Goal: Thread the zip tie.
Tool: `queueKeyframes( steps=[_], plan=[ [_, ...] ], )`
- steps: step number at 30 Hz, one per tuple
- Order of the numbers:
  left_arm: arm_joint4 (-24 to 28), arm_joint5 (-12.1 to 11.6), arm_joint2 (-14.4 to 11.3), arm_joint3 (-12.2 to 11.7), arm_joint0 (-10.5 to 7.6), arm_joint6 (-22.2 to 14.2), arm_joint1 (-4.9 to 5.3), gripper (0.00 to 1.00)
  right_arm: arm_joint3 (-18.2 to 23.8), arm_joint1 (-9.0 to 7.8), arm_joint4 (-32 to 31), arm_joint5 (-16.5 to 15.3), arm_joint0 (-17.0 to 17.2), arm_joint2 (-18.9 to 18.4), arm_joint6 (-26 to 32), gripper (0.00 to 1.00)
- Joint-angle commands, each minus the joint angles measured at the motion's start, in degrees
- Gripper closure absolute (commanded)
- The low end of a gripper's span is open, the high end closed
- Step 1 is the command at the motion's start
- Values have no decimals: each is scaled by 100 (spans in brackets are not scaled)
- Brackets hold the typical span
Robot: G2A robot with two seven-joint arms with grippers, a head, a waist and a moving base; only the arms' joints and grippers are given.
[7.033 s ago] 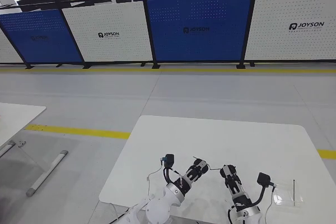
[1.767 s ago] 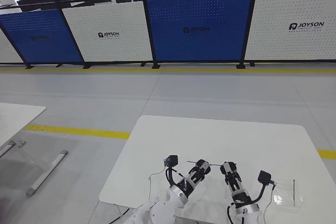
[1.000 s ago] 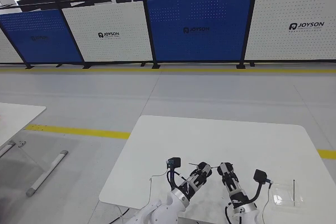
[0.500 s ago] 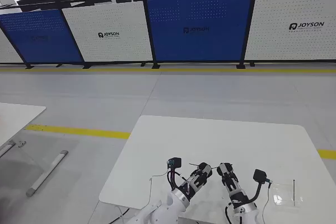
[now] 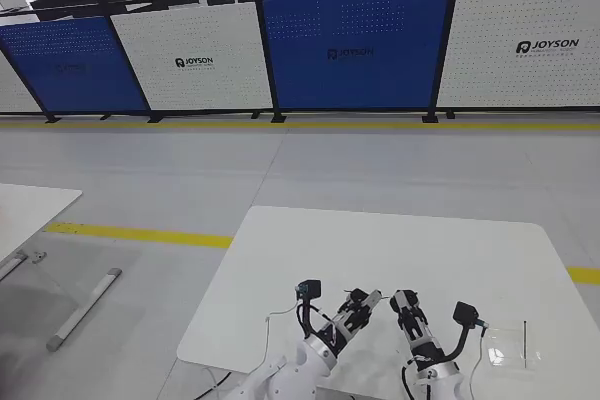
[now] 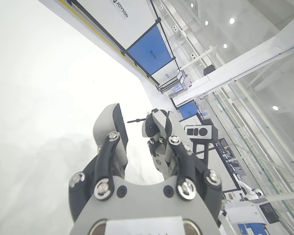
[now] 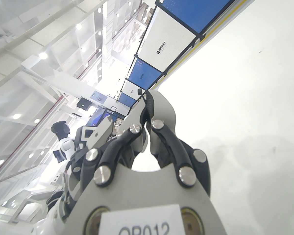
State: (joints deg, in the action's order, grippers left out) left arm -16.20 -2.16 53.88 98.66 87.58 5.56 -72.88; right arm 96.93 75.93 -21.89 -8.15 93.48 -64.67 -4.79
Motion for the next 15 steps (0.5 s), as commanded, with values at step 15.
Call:
queueKeyframes(
  steps=[15],
  plan=[
    [-29, -47, 49, 45, 55, -7, -1, 100, 19, 15, -53, -54, 34, -20, 9, 100]
  ],
)
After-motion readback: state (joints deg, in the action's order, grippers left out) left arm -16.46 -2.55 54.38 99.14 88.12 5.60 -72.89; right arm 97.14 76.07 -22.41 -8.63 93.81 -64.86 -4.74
